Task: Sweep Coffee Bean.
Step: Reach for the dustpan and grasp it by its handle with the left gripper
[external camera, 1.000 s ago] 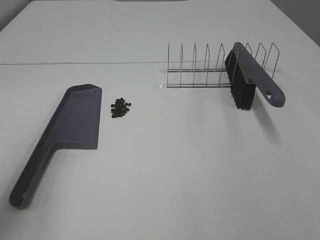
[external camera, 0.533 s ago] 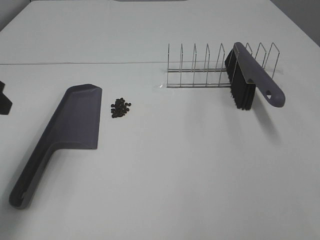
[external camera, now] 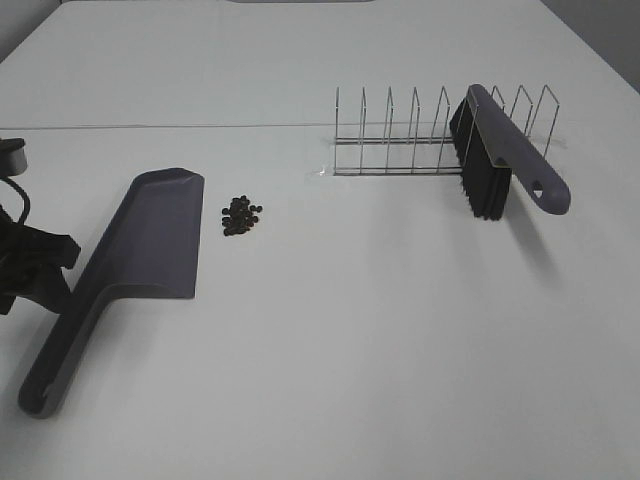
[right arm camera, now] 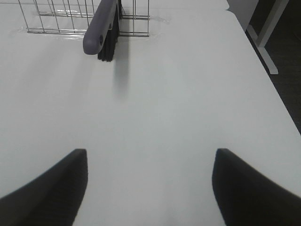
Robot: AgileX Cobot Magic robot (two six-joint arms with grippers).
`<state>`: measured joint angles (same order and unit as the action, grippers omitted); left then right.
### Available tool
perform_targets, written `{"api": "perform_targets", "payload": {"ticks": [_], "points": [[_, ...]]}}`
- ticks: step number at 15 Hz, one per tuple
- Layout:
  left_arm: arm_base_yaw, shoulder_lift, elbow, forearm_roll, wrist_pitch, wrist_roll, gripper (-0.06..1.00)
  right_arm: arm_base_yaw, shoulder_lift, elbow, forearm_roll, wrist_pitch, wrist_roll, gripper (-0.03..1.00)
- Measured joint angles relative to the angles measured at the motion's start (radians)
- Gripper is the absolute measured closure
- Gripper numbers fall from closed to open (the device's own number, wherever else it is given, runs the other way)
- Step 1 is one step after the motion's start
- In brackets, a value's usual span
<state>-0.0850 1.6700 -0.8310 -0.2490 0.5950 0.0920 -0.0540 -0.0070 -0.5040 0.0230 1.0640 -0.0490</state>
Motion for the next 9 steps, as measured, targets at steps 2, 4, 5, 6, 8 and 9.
{"api": "perform_targets", "payload": {"ticks": [2,4,5,6,8,9], "points": [[-0.021,0.024,0.000,0.000,-0.036,0.000,0.37,0.000,0.000,0.000,0.000,0.000,0.000,0.26],[-0.065,0.052,0.000,0.008,-0.076,-0.004,0.37,0.000,0.000,0.000,0.000,0.000,0.000,0.26],[-0.072,0.064,0.000,0.010,-0.087,-0.013,0.37,0.000,0.000,0.000,0.000,0.000,0.001,0.26],[-0.073,0.074,0.000,0.017,-0.105,-0.026,0.37,0.000,0.000,0.000,0.000,0.000,0.001,0.26],[-0.073,0.097,0.000,0.030,-0.147,-0.038,0.37,0.000,0.000,0.000,0.000,0.000,0.001,0.26],[-0.073,0.111,-0.001,0.030,-0.162,-0.041,0.37,0.000,0.000,0.000,0.000,0.000,0.001,0.26]]}}
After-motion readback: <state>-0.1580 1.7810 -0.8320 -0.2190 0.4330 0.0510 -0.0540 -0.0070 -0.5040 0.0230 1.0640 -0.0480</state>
